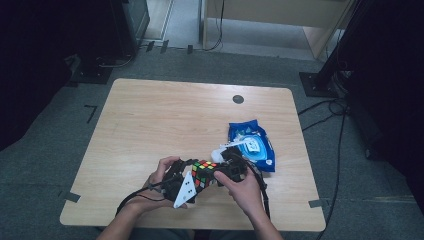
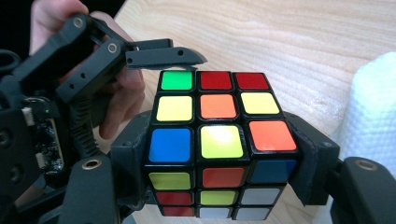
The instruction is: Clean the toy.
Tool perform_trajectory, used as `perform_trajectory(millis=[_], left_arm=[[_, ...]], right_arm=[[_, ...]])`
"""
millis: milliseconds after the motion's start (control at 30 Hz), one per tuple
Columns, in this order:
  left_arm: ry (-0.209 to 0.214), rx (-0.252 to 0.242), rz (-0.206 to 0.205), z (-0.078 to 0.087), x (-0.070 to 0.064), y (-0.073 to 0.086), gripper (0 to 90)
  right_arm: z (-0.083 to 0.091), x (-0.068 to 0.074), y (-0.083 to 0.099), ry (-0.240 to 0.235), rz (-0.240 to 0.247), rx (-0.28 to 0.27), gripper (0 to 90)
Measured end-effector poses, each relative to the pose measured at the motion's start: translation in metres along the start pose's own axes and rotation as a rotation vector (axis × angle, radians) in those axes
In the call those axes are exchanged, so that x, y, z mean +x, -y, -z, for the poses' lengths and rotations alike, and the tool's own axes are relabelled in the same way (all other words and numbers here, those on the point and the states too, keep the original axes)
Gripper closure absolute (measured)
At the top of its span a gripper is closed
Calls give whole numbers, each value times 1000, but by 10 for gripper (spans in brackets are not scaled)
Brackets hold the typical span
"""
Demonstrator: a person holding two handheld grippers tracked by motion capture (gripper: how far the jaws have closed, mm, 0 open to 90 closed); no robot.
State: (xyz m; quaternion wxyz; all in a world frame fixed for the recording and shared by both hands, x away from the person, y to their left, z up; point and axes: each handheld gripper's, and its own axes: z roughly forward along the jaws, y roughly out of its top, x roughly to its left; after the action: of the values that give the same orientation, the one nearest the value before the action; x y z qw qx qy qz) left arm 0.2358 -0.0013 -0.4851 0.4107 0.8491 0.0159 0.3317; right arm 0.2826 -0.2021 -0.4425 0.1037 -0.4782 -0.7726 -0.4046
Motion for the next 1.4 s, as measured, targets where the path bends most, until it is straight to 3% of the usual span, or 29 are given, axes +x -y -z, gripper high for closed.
perform_trajectory(millis=[100,267,433,567,667,800,900,933,1100,1200,1400], left_arm=[[8,1,-17,-1,-3,-2,176],[24,13,-25,-1,-3,0,242],[44,-8,33,1,-2,-2,343],[56,-31,100,4,5,-1,344],[63,-45,168,7,13,5,344],[53,-42,220,11,23,14,344],[44,-42,263,14,30,22,344],[41,-40,268,14,32,23,343],[29,-45,321,20,41,32,343],[32,-61,357,22,45,35,343],[39,-74,387,25,47,36,343]], right_arm=[[-3,3,-1,-1,16,33,345],[-5,4,-1,10,31,34,344],[-2,3,0,17,28,-12,329],[1,0,0,-22,23,-50,289],[8,-3,0,-72,30,-118,213],[28,-14,1,-73,58,-329,216],[33,-24,5,-32,78,-385,288],[30,-29,7,17,105,-382,301],[6,-43,17,208,176,-327,328],[-9,-43,24,306,205,-295,380],[-33,-39,32,421,252,-218,471]])
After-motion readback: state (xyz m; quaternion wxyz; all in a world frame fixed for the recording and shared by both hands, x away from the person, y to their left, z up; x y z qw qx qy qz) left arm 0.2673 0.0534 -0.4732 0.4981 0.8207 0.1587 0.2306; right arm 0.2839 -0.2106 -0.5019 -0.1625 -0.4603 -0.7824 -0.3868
